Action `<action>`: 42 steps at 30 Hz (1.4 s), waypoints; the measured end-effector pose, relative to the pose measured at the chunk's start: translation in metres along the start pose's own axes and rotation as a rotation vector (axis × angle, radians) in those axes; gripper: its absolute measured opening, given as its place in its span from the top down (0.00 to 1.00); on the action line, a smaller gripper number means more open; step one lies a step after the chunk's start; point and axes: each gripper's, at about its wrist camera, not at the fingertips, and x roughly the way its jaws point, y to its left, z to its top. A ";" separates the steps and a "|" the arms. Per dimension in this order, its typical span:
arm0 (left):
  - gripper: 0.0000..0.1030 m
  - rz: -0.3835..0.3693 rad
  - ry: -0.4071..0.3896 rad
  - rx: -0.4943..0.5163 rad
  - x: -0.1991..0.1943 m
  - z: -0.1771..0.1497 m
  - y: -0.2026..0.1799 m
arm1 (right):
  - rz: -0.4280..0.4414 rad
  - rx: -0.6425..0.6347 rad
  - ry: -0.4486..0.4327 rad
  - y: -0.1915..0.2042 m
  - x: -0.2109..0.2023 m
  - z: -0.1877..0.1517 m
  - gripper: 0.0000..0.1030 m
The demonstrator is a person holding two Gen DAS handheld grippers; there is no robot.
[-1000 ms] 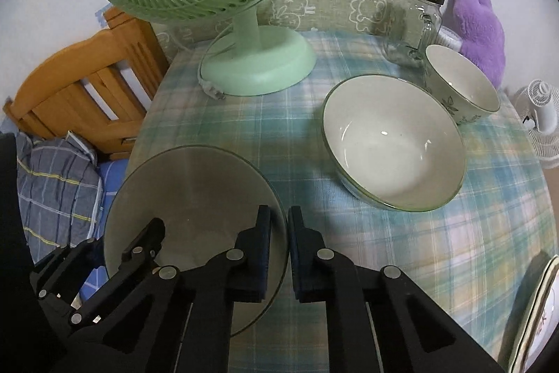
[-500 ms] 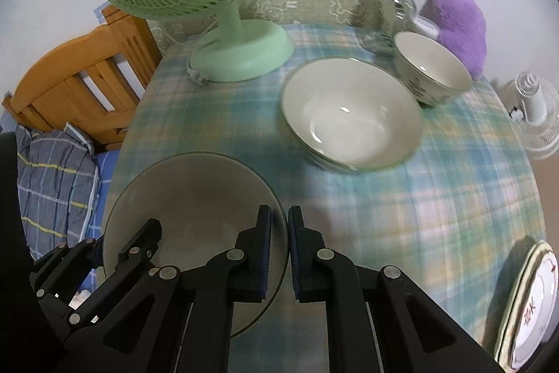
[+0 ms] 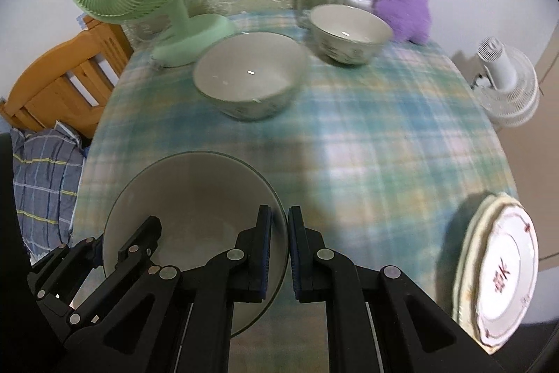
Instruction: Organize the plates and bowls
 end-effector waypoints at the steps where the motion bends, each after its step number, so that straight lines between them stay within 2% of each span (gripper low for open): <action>1: 0.83 -0.002 0.005 0.001 -0.001 -0.003 -0.005 | -0.002 0.002 0.000 -0.006 -0.003 -0.003 0.87; 9: 0.83 -0.009 0.019 -0.012 -0.012 -0.027 -0.044 | -0.010 0.007 0.014 -0.049 -0.018 -0.030 0.87; 18: 0.83 -0.001 0.033 -0.026 -0.015 -0.045 -0.074 | -0.012 0.000 0.032 -0.082 -0.022 -0.045 0.87; 30: 0.83 0.000 0.047 -0.058 -0.013 -0.059 -0.094 | -0.015 -0.022 0.048 -0.105 -0.021 -0.053 0.87; 37: 0.82 0.032 0.052 -0.039 -0.012 -0.065 -0.103 | -0.007 -0.040 0.065 -0.112 -0.016 -0.059 0.87; 39: 0.79 0.044 0.061 -0.035 -0.013 -0.065 -0.103 | -0.001 -0.037 0.075 -0.113 -0.015 -0.061 0.87; 41: 0.67 0.075 0.069 -0.031 -0.012 -0.067 -0.104 | 0.005 -0.036 0.080 -0.114 -0.014 -0.062 0.85; 42: 0.66 0.082 0.076 -0.028 -0.012 -0.068 -0.104 | 0.010 -0.043 0.088 -0.114 -0.014 -0.063 0.84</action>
